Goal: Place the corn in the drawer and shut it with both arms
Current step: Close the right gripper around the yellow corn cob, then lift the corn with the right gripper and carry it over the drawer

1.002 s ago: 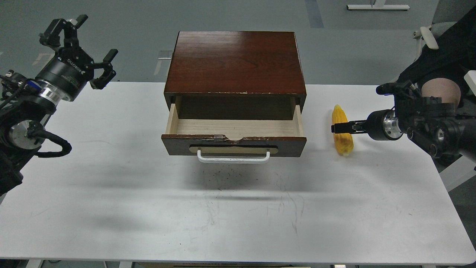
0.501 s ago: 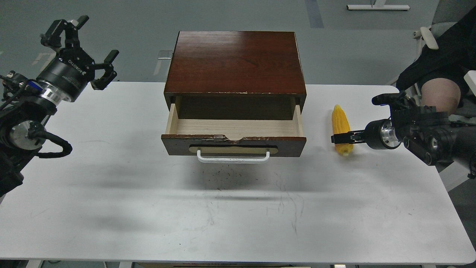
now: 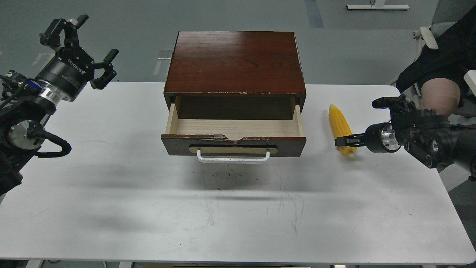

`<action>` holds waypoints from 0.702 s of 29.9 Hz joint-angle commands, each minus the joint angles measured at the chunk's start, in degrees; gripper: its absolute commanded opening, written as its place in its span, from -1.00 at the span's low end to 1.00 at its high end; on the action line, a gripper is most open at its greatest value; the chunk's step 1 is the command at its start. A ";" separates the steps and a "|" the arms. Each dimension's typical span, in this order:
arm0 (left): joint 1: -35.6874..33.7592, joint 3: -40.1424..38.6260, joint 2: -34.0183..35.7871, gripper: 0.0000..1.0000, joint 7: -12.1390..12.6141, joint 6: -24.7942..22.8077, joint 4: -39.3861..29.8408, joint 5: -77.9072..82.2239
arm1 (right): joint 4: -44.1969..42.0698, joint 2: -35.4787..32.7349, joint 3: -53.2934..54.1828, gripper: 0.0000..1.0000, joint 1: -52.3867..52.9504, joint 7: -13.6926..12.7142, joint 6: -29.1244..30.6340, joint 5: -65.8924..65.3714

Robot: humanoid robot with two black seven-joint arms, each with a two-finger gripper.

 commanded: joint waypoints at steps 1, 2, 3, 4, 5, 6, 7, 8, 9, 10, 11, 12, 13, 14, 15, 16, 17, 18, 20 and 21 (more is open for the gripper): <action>-0.03 -0.07 0.12 1.00 0.00 0.00 0.01 0.01 | 0.32 -0.65 0.82 -1.00 1.62 0.00 -0.43 0.29; -0.03 -0.07 0.12 1.00 0.00 0.00 0.01 0.01 | 0.50 -0.91 1.17 -1.00 2.58 0.00 -0.43 0.38; -0.03 -0.07 0.12 1.00 0.00 0.00 0.01 0.01 | 1.02 -1.26 1.87 -1.00 3.99 0.00 -0.43 0.38; -0.03 -0.16 0.12 1.00 0.00 0.00 0.01 0.01 | 3.03 -2.57 3.97 -1.00 6.52 0.00 -0.43 0.38; -0.03 -0.16 0.12 1.00 0.00 0.00 0.01 0.01 | 4.36 -3.46 5.12 -1.00 7.85 0.00 -0.43 0.38; -0.03 -0.25 0.12 1.00 0.00 0.00 0.01 0.01 | 6.98 -5.29 6.79 -1.00 10.74 0.00 -0.34 0.38; -0.11 -0.34 0.20 1.00 0.00 0.00 0.01 0.01 | 9.62 -6.88 7.76 -1.00 14.16 0.00 -0.17 0.38; -0.11 -0.34 0.21 1.00 0.00 0.00 0.01 0.01 | 11.12 -7.50 7.94 -1.00 16.02 0.00 0.01 0.38; -0.11 -0.42 0.29 1.00 0.00 0.00 0.01 0.01 | 12.79 -8.03 8.03 -1.00 17.69 0.00 0.09 0.38; -0.11 -0.43 0.29 1.00 0.00 0.00 0.01 0.01 | 16.11 -9.08 7.95 -1.00 20.93 0.00 0.10 0.04; -0.20 -0.51 0.38 1.00 0.00 0.00 0.01 0.01 | 17.71 -9.44 7.95 -1.00 22.44 0.00 0.10 -0.14; -0.20 -0.43 0.47 1.00 0.00 0.00 0.01 0.01 | 20.34 -9.70 7.86 -1.00 25.15 0.00 0.10 -0.32; -0.20 -0.43 0.47 1.00 0.00 0.00 0.01 0.01 | 22.45 -9.71 7.77 -1.00 27.96 0.00 0.10 -0.58; -0.20 -0.43 0.47 1.00 0.00 0.00 0.01 0.01 | 23.52 -9.62 7.77 -1.00 29.21 0.00 0.18 -0.76; -0.20 -0.43 0.47 1.00 0.00 0.00 0.01 0.01 | 24.40 -9.44 7.68 -1.00 30.53 0.00 0.18 -0.85; -0.20 -0.43 0.47 1.00 0.00 0.00 -0.07 0.01 | 25.54 -9.35 7.60 -1.00 31.76 0.00 0.18 -1.11; -0.20 -0.43 0.56 1.00 0.00 0.00 -0.07 0.01 | 27.81 -8.92 7.33 -1.00 34.21 0.00 0.18 -2.76; -0.20 -0.43 0.56 1.00 0.00 0.00 -0.07 0.01 | 30.45 -8.39 7.07 -1.00 36.67 0.00 0.18 -5.48; -0.20 -0.43 0.64 1.00 0.00 0.00 -0.16 0.10 | 34.14 -7.16 6.63 -1.00 39.66 0.00 0.18 -11.18; -0.20 -0.43 0.65 1.00 0.00 0.00 -0.42 0.53 | 36.69 -6.55 6.19 -1.00 41.68 0.00 0.18 -15.31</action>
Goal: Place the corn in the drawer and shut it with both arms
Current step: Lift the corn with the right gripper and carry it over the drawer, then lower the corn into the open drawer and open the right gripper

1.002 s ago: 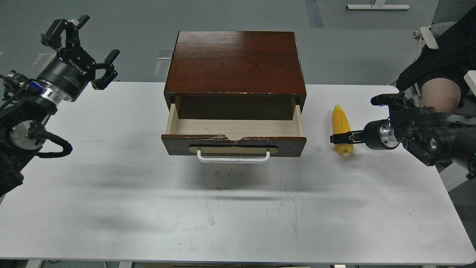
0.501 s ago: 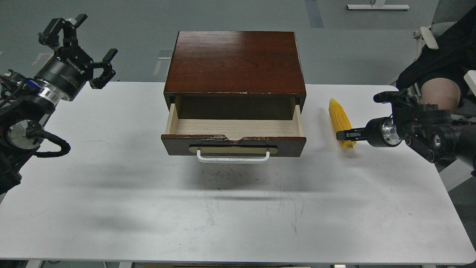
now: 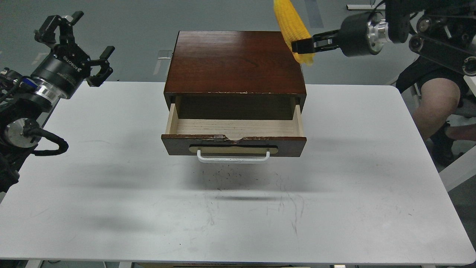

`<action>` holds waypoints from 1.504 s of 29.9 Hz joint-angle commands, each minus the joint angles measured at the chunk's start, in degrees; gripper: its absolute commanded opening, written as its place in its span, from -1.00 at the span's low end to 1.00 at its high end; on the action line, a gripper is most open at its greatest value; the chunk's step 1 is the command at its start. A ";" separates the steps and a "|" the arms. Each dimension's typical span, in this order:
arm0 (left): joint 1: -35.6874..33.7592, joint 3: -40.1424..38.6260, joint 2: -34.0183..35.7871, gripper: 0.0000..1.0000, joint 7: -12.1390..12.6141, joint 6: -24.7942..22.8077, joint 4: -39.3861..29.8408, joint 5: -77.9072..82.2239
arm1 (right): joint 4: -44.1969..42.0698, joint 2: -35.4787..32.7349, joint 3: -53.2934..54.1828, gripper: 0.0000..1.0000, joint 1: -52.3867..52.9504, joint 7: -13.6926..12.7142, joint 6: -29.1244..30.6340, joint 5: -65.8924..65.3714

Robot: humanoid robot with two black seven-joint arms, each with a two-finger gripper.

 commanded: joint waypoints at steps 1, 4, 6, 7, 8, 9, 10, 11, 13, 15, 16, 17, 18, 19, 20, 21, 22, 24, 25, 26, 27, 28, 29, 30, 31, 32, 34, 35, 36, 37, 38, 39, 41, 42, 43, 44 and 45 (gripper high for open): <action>0.01 0.01 0.09 1.00 0.00 0.00 -0.32 0.53 | 5.96 1.60 -0.89 -1.00 5.00 0.00 -0.01 -8.74; -0.08 0.01 0.79 1.00 0.00 0.00 -1.37 1.06 | 12.01 1.86 -1.25 -1.00 9.21 0.00 -0.09 -15.32; 0.01 0.01 0.97 1.00 0.00 0.00 -1.90 1.14 | 16.92 3.09 -1.68 -1.00 11.84 0.00 -0.09 -19.18; -0.08 0.10 1.06 1.00 0.00 0.00 -1.90 1.14 | 17.73 3.70 -2.21 -1.00 12.55 0.00 -0.27 -20.41; -0.08 0.10 1.15 1.00 0.00 0.00 -1.99 1.14 | 18.43 4.32 -2.82 -1.00 13.25 0.00 -0.36 -21.73; -0.08 0.10 1.23 1.00 0.00 0.00 -2.08 1.14 | 19.22 5.46 -4.05 -1.00 14.39 0.00 -0.62 -24.18; -0.08 0.18 1.24 1.00 0.00 0.00 -2.17 1.14 | 19.40 6.08 -4.58 -1.00 14.75 0.00 -0.62 -25.34; 0.01 0.19 1.41 1.00 0.00 0.00 -2.34 1.14 | 19.41 7.39 -5.54 -1.00 14.93 0.00 -1.49 -27.61; 0.01 0.19 2.20 1.00 0.00 0.00 -2.78 1.14 | 19.32 9.59 -7.04 -1.00 14.93 0.00 -4.48 -31.40; 0.01 0.27 2.81 1.00 0.00 0.00 -3.22 1.14 | 18.71 11.61 -8.62 -1.00 15.02 0.00 -6.85 -32.81; 0.01 0.27 3.25 1.00 0.00 0.00 -3.48 1.14 | 17.83 13.45 -9.93 -1.00 14.93 0.00 -8.52 -33.25; 0.10 0.36 3.43 1.00 0.00 0.00 -3.57 1.14 | 16.34 15.12 -11.08 -1.00 14.93 0.00 -9.84 -33.26; 0.10 0.36 3.52 1.00 0.00 0.00 -3.57 1.14 | 15.55 16.01 -11.70 -1.00 14.76 0.00 -10.20 -33.26; 0.10 0.36 3.87 1.00 0.00 0.00 -3.57 1.14 | 14.23 17.41 -12.57 -1.00 14.32 0.00 -10.90 -33.26; 0.10 0.36 3.96 1.00 0.00 0.00 -3.57 1.14 | 13.70 18.12 -13.02 -1.00 14.05 0.00 -11.08 -33.26; 0.10 0.36 4.05 1.00 0.00 0.00 -3.57 1.14 | 13.34 18.82 -13.37 -1.00 13.79 0.00 -11.17 -33.26; 0.19 0.45 4.14 1.00 0.00 0.00 -3.57 1.14 | 12.82 20.13 -14.16 -1.00 13.00 0.00 -11.17 -33.61; 0.19 0.62 4.14 1.00 0.00 0.00 -3.66 1.23 | 12.11 21.90 -15.22 -1.00 12.47 0.00 -11.17 -33.61; 0.19 0.63 4.14 1.00 0.00 0.00 -3.66 1.23 | 11.41 22.69 -15.31 -1.00 12.29 0.00 -11.26 -33.52; 0.19 0.63 4.14 1.00 0.00 0.00 -3.57 1.49 | 10.89 23.22 -15.31 -0.98 12.21 0.00 -11.26 -33.44; 0.19 0.63 4.14 1.00 0.00 0.00 -3.57 1.50 | 10.88 23.22 -15.31 -0.98 12.20 0.00 -11.26 -33.43; 0.19 0.63 4.14 1.00 0.00 0.00 -3.66 1.58 | 10.79 23.40 -15.31 -0.95 12.12 0.00 -11.26 -33.43; 0.19 0.63 4.22 1.00 0.00 0.00 -3.66 1.67 | 10.79 23.40 -15.48 -0.92 12.03 0.00 -11.26 -33.43; 0.19 0.63 4.22 1.00 0.00 0.00 -3.57 1.58 | 10.79 23.40 -15.57 -0.89 11.94 0.00 -11.26 -33.43; 0.19 0.63 4.31 1.00 0.00 0.00 -3.66 1.58 | 10.71 23.40 -15.83 -0.86 11.59 0.00 -11.26 -33.43; 0.19 0.63 4.31 1.00 0.00 0.00 -3.57 1.67 | 10.53 23.40 -16.01 -0.82 11.24 0.00 -11.26 -33.43; 0.19 0.63 4.31 1.00 0.00 0.00 -3.57 1.58 | 10.18 23.40 -16.10 -0.77 10.71 0.00 -11.26 -33.43; 0.27 0.63 4.31 1.00 0.00 0.00 -3.57 1.58 | 10.09 23.31 -16.10 -0.71 10.54 0.00 -11.26 -33.43; 0.27 0.63 4.31 1.00 0.00 0.00 -3.57 1.58 | 9.91 23.40 -16.10 -0.58 10.27 0.00 -11.26 -33.43; 0.27 0.63 4.22 1.00 0.00 0.00 -3.66 1.67 | 9.91 23.31 -16.10 -0.50 10.10 0.00 -11.26 -33.43; 0.27 0.63 4.22 1.00 0.00 0.00 -3.57 1.67 | 9.91 23.31 -16.10 -0.45 10.10 0.00 -11.26 -33.35; 0.27 0.63 4.22 1.00 0.00 0.00 -3.57 1.67 | 9.91 23.31 -16.10 -0.31 10.10 0.00 -11.26 -33.35; 0.27 0.63 4.14 1.00 0.00 0.00 -3.57 1.67 | 9.83 23.31 -16.10 -0.20 10.10 0.00 -11.26 -33.35; 0.27 0.63 4.14 1.00 0.00 0.00 -3.57 1.67 | 9.83 23.31 -16.10 -0.11 10.01 0.00 -11.26 -33.26; 0.27 0.63 4.14 1.00 0.00 0.00 -3.57 1.67 | 9.83 23.31 -16.01 -0.03 10.09 0.00 -11.34 -33.26; 0.27 0.63 4.14 1.00 0.00 0.00 -3.57 1.67 | 9.83 23.31 -16.01 0.03 10.10 0.00 -11.34 -33.17; 0.27 0.63 4.14 1.00 0.00 0.00 -3.57 1.67 | 9.83 23.22 -15.92 0.15 10.10 0.00 -11.34 -33.00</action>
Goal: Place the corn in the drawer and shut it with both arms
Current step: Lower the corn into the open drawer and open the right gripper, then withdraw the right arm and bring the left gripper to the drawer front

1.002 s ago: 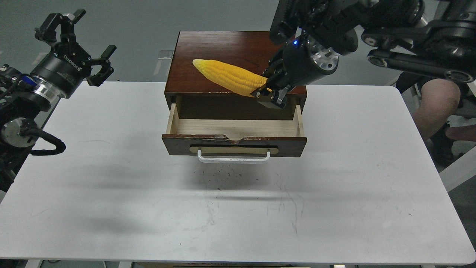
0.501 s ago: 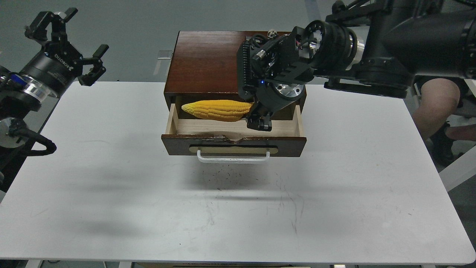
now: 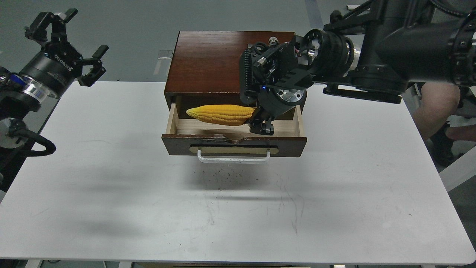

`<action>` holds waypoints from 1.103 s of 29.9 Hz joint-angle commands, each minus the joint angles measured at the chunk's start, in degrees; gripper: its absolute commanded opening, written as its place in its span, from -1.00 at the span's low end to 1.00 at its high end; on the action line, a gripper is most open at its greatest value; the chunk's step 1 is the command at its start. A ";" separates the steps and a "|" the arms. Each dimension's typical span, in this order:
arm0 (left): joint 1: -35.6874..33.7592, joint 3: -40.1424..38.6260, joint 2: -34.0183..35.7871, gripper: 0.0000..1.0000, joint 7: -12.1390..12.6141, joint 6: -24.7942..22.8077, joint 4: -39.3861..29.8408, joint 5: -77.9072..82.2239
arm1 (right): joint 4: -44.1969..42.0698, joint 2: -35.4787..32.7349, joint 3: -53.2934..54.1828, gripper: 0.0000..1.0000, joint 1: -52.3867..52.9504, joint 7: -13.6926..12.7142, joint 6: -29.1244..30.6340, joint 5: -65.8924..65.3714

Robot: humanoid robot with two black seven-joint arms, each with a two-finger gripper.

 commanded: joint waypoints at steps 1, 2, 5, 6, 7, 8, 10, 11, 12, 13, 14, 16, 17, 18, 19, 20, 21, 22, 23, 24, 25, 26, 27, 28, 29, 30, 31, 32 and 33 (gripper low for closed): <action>0.00 0.00 -0.02 1.00 0.00 0.00 0.01 0.01 | -0.01 -0.10 0.35 0.23 0.02 0.00 -0.07 0.27; -0.09 0.00 -0.02 1.00 0.00 0.00 0.01 0.01 | -0.01 -0.19 0.43 0.32 0.02 0.00 -0.07 0.27; -0.26 0.08 -0.02 1.00 0.00 0.00 0.10 0.10 | 0.25 -0.80 1.05 0.66 0.02 0.00 -0.07 0.62; -0.27 0.08 -0.11 1.00 0.00 0.00 0.10 0.36 | 0.43 -1.15 1.22 0.71 0.02 0.00 -0.16 1.32; -0.27 0.08 -0.19 1.00 0.00 0.00 0.10 0.36 | 0.52 -1.33 1.40 0.75 0.10 0.00 -0.07 1.85; -0.27 0.08 -0.19 1.00 0.00 0.00 0.10 0.36 | 0.61 -1.42 1.58 0.81 0.19 0.00 -0.07 2.46; -0.44 0.08 -0.28 1.00 0.00 0.00 0.10 0.45 | 1.39 -2.21 2.28 0.92 0.80 0.00 0.10 5.88; -0.44 0.08 -0.28 1.00 0.00 0.00 0.10 0.45 | 1.66 -2.38 2.54 0.93 0.98 0.00 0.11 6.85; -0.70 0.08 -0.37 1.00 0.00 0.00 0.19 0.45 | 2.27 -3.08 3.07 0.93 1.50 0.00 0.19 8.78; -0.97 0.17 -0.46 1.00 0.00 0.00 0.19 0.45 | 2.45 -3.52 3.42 0.93 1.86 0.00 0.28 9.84; -1.14 0.17 -0.46 1.00 0.00 0.00 0.19 0.45 | 2.63 -4.05 3.86 0.93 2.21 0.00 0.28 10.98; -1.76 0.08 -0.37 1.00 0.00 0.00 0.54 0.97 | 2.89 -6.07 5.35 0.93 3.00 0.00 0.46 15.55; -2.19 0.00 -0.28 1.00 0.00 0.00 0.71 1.32 | 2.80 -7.47 6.14 0.94 3.00 0.00 0.46 19.39; -2.63 -0.09 -0.28 1.00 0.00 0.00 0.72 1.33 | 2.72 -9.22 6.84 0.94 3.00 0.00 0.46 24.04; -2.73 -0.09 -0.28 1.00 0.00 0.00 0.72 1.33 | 2.72 -10.28 7.20 0.94 3.00 0.00 0.46 26.44; -2.81 -0.18 -0.19 1.00 0.00 0.00 0.72 1.33 | 2.63 -12.56 7.72 0.95 2.66 0.00 0.46 31.95; -2.81 -0.27 -0.19 1.00 0.00 0.00 0.72 1.33 | 2.45 -13.71 8.08 0.95 2.39 0.00 0.46 34.96; -2.81 -0.27 -0.19 1.00 0.00 0.00 0.72 1.41 | 2.37 -15.03 8.34 0.95 2.04 0.00 0.46 38.12; -2.99 -0.27 -0.19 1.00 0.00 0.00 0.72 1.76 | 2.28 -17.65 9.13 0.95 0.91 0.00 0.46 44.51; -3.34 -0.09 -0.19 1.00 0.00 0.00 0.72 2.55 | 2.36 -20.46 10.44 0.96 -1.46 0.00 0.46 51.53; -3.43 -0.09 -0.19 1.00 0.00 0.00 0.72 3.08 | 2.36 -21.80 11.50 0.97 -2.87 0.00 0.46 55.08; -3.52 -0.18 -0.28 1.00 0.00 0.00 0.72 4.74 | 2.19 -24.51 14.03 0.97 -6.19 0.00 0.46 60.60; -3.60 -0.18 -0.28 1.00 0.00 0.00 0.72 5.71 | 2.19 -25.66 15.45 0.97 -7.96 0.00 0.46 63.00; -3.61 -0.18 -0.28 1.00 0.00 0.00 0.72 6.68 | 2.10 -26.89 16.94 0.97 -10.07 0.00 0.46 64.77; -3.61 -0.27 -0.46 1.00 0.00 0.00 0.72 8.43 | 1.93 -29.52 20.09 0.97 -14.27 0.00 0.20 67.66; -3.61 -0.27 -0.54 1.00 0.00 0.00 0.72 9.14 | 1.84 -30.76 21.78 0.97 -16.49 0.00 0.02 68.82; -3.69 -0.27 -0.63 1.00 0.00 0.00 0.63 10.45 | 1.14 -32.86 25.19 0.97 -21.03 0.00 -0.07 70.31; -3.69 -0.27 -0.89 1.00 0.00 0.00 0.28 11.77 | -0.17 -34.54 28.96 0.97 -25.69 0.00 -0.24 71.71; -3.69 -0.44 -0.90 1.00 0.00 0.00 0.01 12.48 | -0.97 -34.90 30.91 0.97 -28.00 0.00 -0.25 72.51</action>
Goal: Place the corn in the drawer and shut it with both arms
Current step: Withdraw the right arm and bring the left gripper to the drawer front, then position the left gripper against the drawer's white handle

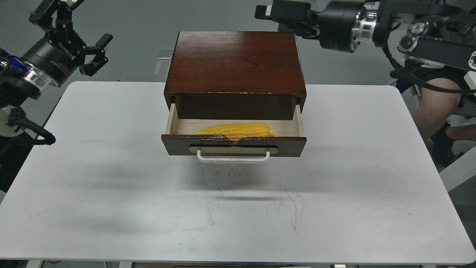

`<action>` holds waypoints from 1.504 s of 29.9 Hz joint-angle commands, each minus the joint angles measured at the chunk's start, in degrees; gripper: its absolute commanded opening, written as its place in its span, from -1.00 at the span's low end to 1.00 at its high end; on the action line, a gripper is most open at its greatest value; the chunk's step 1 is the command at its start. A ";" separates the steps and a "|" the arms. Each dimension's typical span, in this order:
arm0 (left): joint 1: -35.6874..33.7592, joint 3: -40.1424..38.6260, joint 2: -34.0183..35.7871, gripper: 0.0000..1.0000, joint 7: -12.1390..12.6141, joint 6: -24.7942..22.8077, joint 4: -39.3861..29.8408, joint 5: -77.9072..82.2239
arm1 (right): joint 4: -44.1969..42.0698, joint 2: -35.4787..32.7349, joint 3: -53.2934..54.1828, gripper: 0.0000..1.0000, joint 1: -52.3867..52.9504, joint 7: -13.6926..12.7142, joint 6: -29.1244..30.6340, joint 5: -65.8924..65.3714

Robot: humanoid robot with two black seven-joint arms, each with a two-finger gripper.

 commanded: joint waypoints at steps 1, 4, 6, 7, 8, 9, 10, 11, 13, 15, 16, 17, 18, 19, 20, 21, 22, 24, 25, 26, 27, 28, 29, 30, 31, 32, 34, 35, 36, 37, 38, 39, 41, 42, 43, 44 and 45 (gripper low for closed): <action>-0.14 -0.24 -0.29 1.00 0.00 0.00 -0.86 3.57 | -2.97 -3.62 9.30 0.97 -11.47 0.01 -0.35 4.48; -0.57 -0.41 -0.20 1.00 0.00 0.00 -4.71 7.95 | -7.88 -3.36 19.13 0.97 -22.09 0.01 -0.43 10.53; -1.10 -0.41 -0.29 1.00 0.00 0.00 -7.09 10.51 | -10.62 -3.09 24.60 0.97 -26.60 0.01 -0.43 14.41; -1.36 -0.41 -0.29 1.00 0.00 0.00 -8.14 11.74 | -11.50 -2.83 26.27 0.97 -28.00 0.01 -0.43 15.81; -1.89 -0.41 -0.20 1.00 0.00 0.00 -10.16 14.18 | -12.90 -2.30 28.37 0.97 -29.67 0.01 -0.52 17.74; -2.33 -0.41 -0.20 1.00 0.00 0.00 -11.22 15.78 | -13.61 -2.04 29.26 0.97 -30.38 0.01 -0.44 18.72; -3.12 -0.50 -0.11 1.00 0.00 0.00 -13.49 19.36 | -15.27 -1.43 30.40 0.97 -31.43 0.01 -0.52 20.21; -3.82 -0.50 -0.11 1.00 0.00 0.00 -16.21 23.40 | -16.76 -0.81 30.76 0.97 -32.31 0.01 -0.52 21.01; -4.61 -0.59 -0.02 1.00 0.00 0.00 -20.87 29.46 | -18.44 0.42 30.77 0.97 -33.19 0.01 -0.52 21.19; -4.97 -0.59 -0.11 1.00 0.00 0.00 -24.22 33.61 | -18.89 1.13 30.77 0.97 -33.90 0.01 -0.52 21.19; -5.41 -0.59 -0.20 1.00 0.00 0.00 -27.54 37.98 | -18.98 1.56 30.77 0.97 -34.43 0.01 -0.52 21.19; -5.58 -0.59 -0.29 1.00 0.00 0.00 -29.23 40.38 | -19.06 1.57 30.77 0.97 -34.61 0.01 -0.52 21.19; -5.59 -0.59 -0.63 0.99 0.00 0.00 -32.29 44.84 | -19.06 1.57 30.68 0.97 -34.96 0.01 -0.52 21.19; -5.50 -0.59 -1.33 0.95 0.00 0.00 -35.02 49.23 | -19.15 1.57 30.51 0.97 -35.13 0.01 -0.52 21.19; -5.50 -0.59 -1.78 0.90 0.00 0.00 -36.18 51.28 | -19.15 1.57 30.42 0.97 -35.31 0.01 -0.52 21.10; -5.41 -0.59 -2.22 0.84 0.00 0.00 -37.32 53.30 | -19.15 1.57 30.33 0.97 -35.40 0.01 -0.52 21.10; -4.97 -0.41 -2.83 0.65 0.00 0.00 -39.25 56.71 | -19.24 1.57 29.89 0.97 -35.49 0.01 -0.52 21.10; -4.18 0.38 -3.80 0.29 0.00 0.00 -41.02 60.26 | -19.24 1.57 29.71 0.97 -35.66 0.01 -0.61 21.02; -2.79 0.55 -4.15 -0.16 0.00 0.00 -41.81 61.48 | -19.24 1.57 29.63 0.97 -35.66 0.01 -0.52 21.10; -1.90 0.55 -4.33 -0.37 0.00 0.00 -42.16 61.84 | -19.24 1.57 29.63 0.97 -35.66 0.01 -0.52 21.02; -1.02 0.55 -4.50 -0.51 0.00 0.00 -42.52 62.02 | -19.24 1.57 29.63 0.97 -35.66 0.01 -0.61 21.01; 0.55 0.55 -4.77 -0.62 0.00 0.00 -42.78 62.54 | -19.24 1.57 29.63 0.97 -35.84 0.01 -0.52 21.01; 1.18 0.55 -4.77 -0.67 0.00 0.00 -42.78 62.81 | -19.24 1.57 29.63 0.97 -35.92 0.01 -0.52 21.01; 2.66 0.55 -4.59 -0.84 0.00 0.00 -42.78 63.07 | -19.15 1.48 29.63 0.97 -36.19 0.01 -0.52 21.01; 4.16 0.55 -4.59 -1.00 0.00 0.00 -42.78 63.08 | -19.24 1.39 29.63 0.97 -36.36 0.01 -0.52 20.93; 5.04 0.55 -4.59 -1.00 0.00 0.00 -42.78 63.16 | -19.15 1.39 29.63 0.97 -36.45 0.01 -0.52 20.93; 6.54 0.55 -4.51 -1.00 0.00 0.00 -42.78 63.16 | -19.24 1.31 29.63 0.97 -36.80 0.01 -0.52 20.93; 7.94 0.55 -4.42 -1.00 0.00 0.00 -42.78 63.16 | -19.24 1.13 29.63 0.97 -36.89 0.01 -0.52 20.93; 9.17 0.55 -4.42 -1.00 0.00 0.00 -42.70 63.25 | -19.15 1.04 29.63 0.97 -36.89 0.01 -0.52 20.93; 9.70 0.55 -4.50 -1.00 0.00 0.00 -42.61 63.25 | -19.15 1.04 29.63 0.97 -36.98 0.01 -0.52 20.93; 10.66 0.55 -4.59 -1.00 0.00 0.00 -42.35 63.25 | -19.24 0.95 29.63 0.97 -36.98 0.01 -0.52 20.93; 11.63 0.55 -4.68 -1.00 0.00 0.00 -42.00 63.34 | -19.15 0.87 29.63 0.97 -36.98 0.01 -0.52 20.93; 12.51 0.64 -4.77 -1.00 0.40 0.00 -41.64 63.51 | -19.24 0.78 29.54 0.97 -37.15 0.01 -0.52 20.84; 13.39 0.64 -4.77 -1.00 1.88 0.31 -41.47 64.12 | -19.24 0.78 29.62 0.97 -37.33 0.01 -0.52 20.84; 13.75 0.64 -4.77 -1.00 2.51 0.58 -41.38 64.65 | -19.24 0.78 29.63 0.97 -37.42 0.01 -0.52 20.84; 14.53 0.64 -4.77 -1.00 3.30 1.19 -41.29 66.66 | -19.24 0.78 29.54 0.97 -37.51 0.01 -0.52 20.84; 14.89 0.64 -4.86 -1.00 3.65 1.89 -41.03 69.20 | -19.24 0.69 29.54 0.97 -37.77 0.01 -0.52 20.84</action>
